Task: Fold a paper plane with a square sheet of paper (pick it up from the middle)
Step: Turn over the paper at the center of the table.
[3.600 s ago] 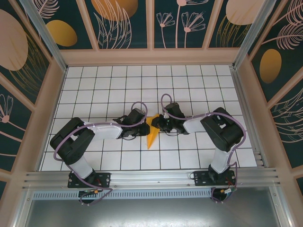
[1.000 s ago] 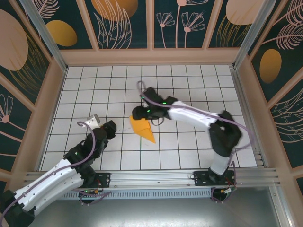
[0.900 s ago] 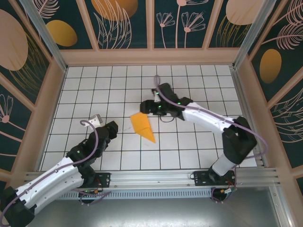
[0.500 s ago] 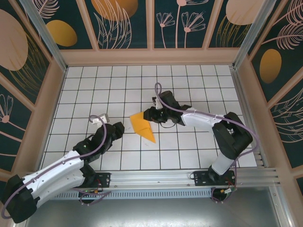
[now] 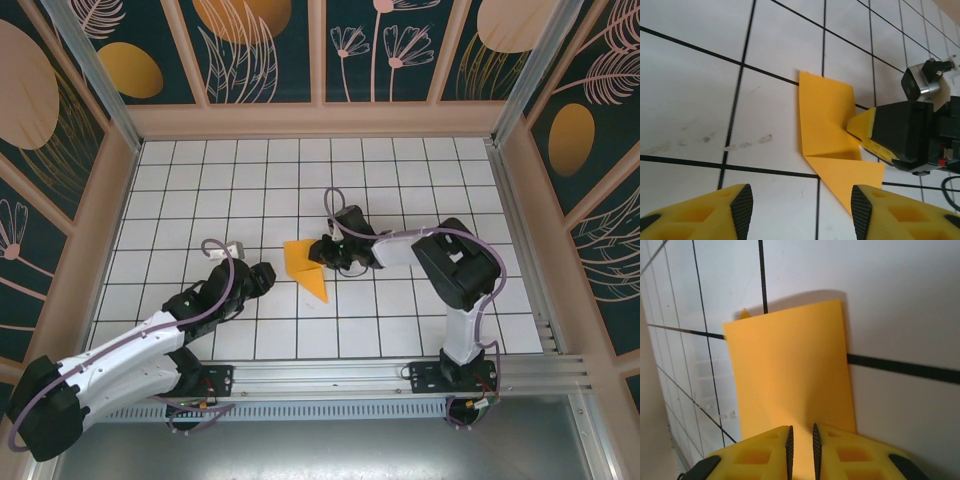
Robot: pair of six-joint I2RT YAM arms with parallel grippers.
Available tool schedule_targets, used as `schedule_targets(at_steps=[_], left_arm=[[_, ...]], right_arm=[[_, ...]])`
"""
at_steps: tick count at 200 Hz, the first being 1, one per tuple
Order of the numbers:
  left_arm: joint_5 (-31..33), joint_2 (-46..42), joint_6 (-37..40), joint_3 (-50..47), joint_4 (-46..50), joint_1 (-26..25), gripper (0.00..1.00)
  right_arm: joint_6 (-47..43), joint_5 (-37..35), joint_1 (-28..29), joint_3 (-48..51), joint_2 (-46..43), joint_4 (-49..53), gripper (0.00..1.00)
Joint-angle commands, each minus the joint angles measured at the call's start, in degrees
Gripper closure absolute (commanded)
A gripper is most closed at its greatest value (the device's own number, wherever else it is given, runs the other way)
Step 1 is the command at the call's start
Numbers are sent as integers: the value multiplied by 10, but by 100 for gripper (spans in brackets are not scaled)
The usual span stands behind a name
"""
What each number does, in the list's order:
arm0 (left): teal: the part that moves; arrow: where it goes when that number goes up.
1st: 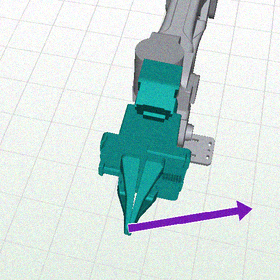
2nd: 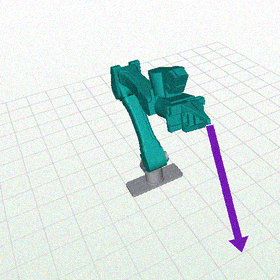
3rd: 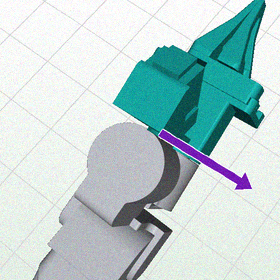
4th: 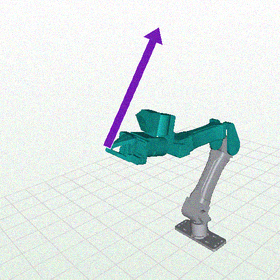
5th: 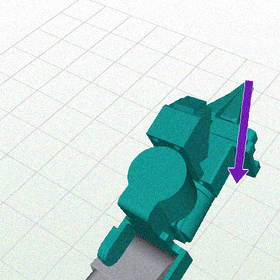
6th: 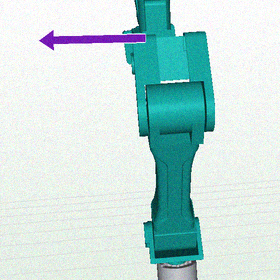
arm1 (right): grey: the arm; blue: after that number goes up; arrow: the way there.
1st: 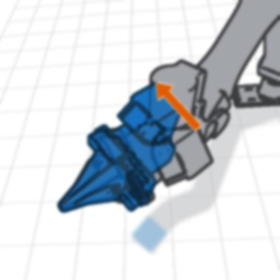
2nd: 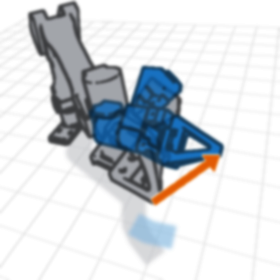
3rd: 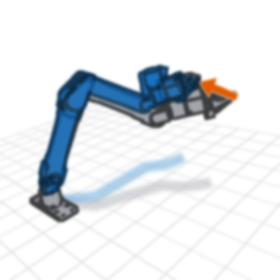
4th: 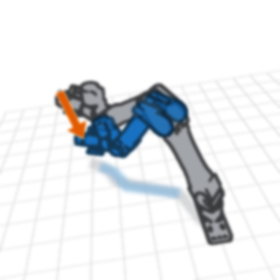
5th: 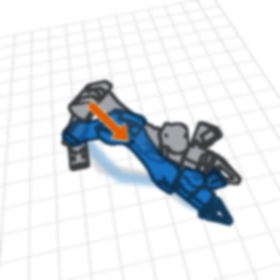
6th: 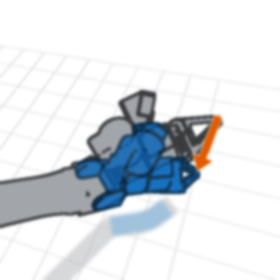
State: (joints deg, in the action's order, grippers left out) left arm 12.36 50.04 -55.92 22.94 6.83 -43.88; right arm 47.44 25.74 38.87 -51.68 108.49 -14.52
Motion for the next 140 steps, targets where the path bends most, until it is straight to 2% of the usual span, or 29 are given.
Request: schedule_targets(at_steps=[1, 25, 35, 61, 98, 140], left_arm=[[-45, -4, -19, -11, -29, 1, 44], [-82, -19, -36, -44, -57, 1, 44], [-90, -31, -35, -52, -64, 2, 43], [-95, -62, -15, -64, -67, 2, 41], [-101, -68, 29, -29, -8, 2, 38], [-87, -74, 47, 7, 38, 2, 36]], right_arm=[[73, -34, 1, 78, -28, -54, 76], [123, -31, 7, 143, -42, -148, 75], [124, -21, 7, 146, -50, -154, 74], [79, -58, 10, 147, -122, -86, 72], [-2, -120, 11, 148, -269, 52, 64], [-16, -161, 11, 210, -425, 104, 53]])
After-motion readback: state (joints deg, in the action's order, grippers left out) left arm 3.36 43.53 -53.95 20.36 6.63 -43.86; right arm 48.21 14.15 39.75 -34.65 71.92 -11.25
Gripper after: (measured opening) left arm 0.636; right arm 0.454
